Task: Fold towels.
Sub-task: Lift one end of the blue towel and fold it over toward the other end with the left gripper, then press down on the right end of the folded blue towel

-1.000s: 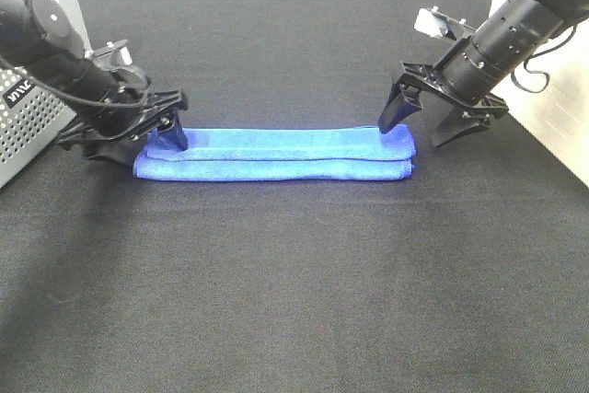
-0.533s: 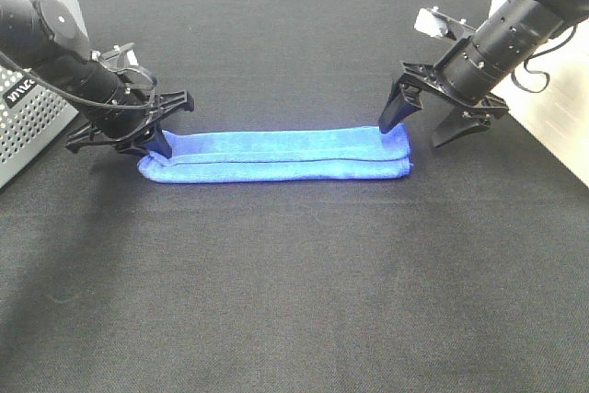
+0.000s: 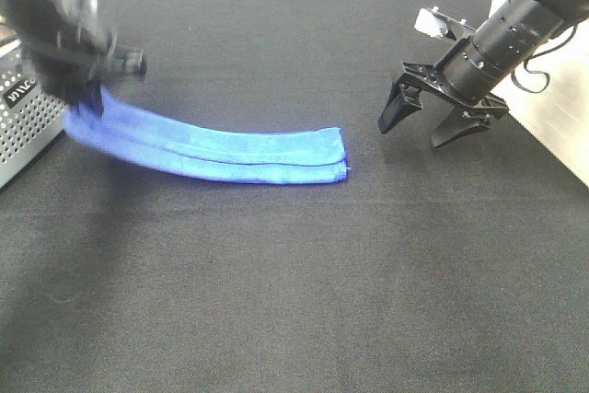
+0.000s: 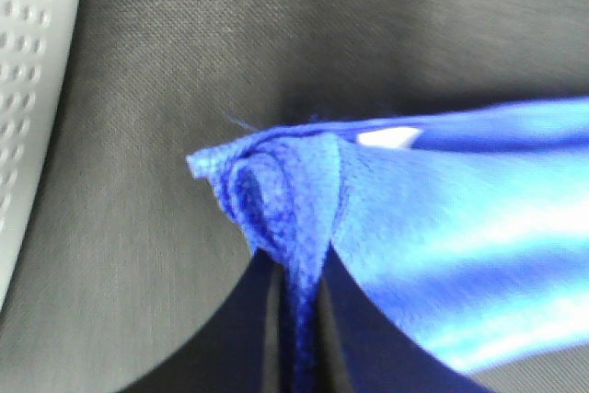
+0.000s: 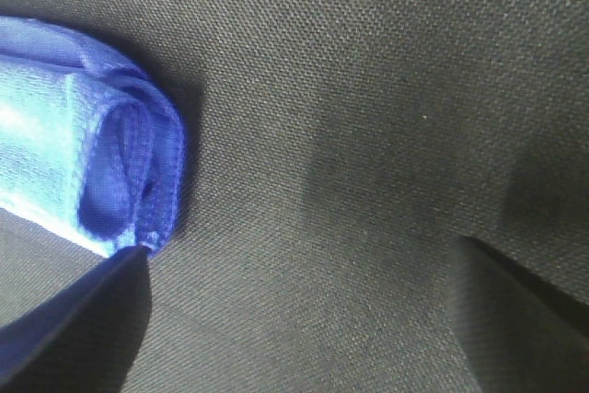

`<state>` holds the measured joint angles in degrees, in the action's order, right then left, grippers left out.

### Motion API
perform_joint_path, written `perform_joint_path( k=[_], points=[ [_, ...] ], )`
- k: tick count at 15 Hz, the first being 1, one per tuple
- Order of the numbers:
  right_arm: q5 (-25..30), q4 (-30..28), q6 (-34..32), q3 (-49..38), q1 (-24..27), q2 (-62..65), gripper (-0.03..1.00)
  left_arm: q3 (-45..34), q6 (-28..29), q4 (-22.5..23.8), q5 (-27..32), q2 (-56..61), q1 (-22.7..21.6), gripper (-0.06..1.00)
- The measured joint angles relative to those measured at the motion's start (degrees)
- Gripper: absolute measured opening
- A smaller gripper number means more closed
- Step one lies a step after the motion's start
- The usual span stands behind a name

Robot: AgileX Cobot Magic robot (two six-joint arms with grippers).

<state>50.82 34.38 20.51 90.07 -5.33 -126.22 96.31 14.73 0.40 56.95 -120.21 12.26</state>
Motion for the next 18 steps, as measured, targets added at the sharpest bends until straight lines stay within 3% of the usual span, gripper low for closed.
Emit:
perform_joint_path(
  k=[2, 6, 10, 11, 12, 16, 18],
  points=[
    [0.40, 0.00, -0.34, 0.00, 0.00, 0.00, 0.82, 4.24, 0.57, -1.89, 2.98, 0.00, 3.90, 0.05],
    [1.38, 0.00, -2.92, 0.00, 0.00, 0.00, 0.82, 10.71, 1.83, -11.06, 0.80, -2.58, 12.09, 0.05],
    [3.50, 0.34, -3.15, 0.00, 0.00, 0.00, 0.82, 20.34, 5.90, -18.28, -0.74, -13.35, 16.21, 0.05],
    [4.30, 0.34, -3.15, 0.00, 0.00, 0.00, 0.82, 23.89, 8.88, -19.71, -1.49, -16.73, 17.02, 0.12],
    [4.30, 0.34, -3.15, 0.00, 0.00, 0.00, 0.82, 23.89, 8.88, -19.71, -1.49, -16.73, 17.02, 0.12],
    [5.21, 0.34, -4.13, 0.00, 0.00, 0.00, 0.82, 26.36, 10.66, -29.16, -7.05, -19.60, 18.28, 0.52],
    [6.70, 0.34, -4.18, 0.00, 0.00, 0.00, 0.82, 26.76, 8.02, -34.21, -9.11, -19.60, 18.45, 0.58]
  ],
)
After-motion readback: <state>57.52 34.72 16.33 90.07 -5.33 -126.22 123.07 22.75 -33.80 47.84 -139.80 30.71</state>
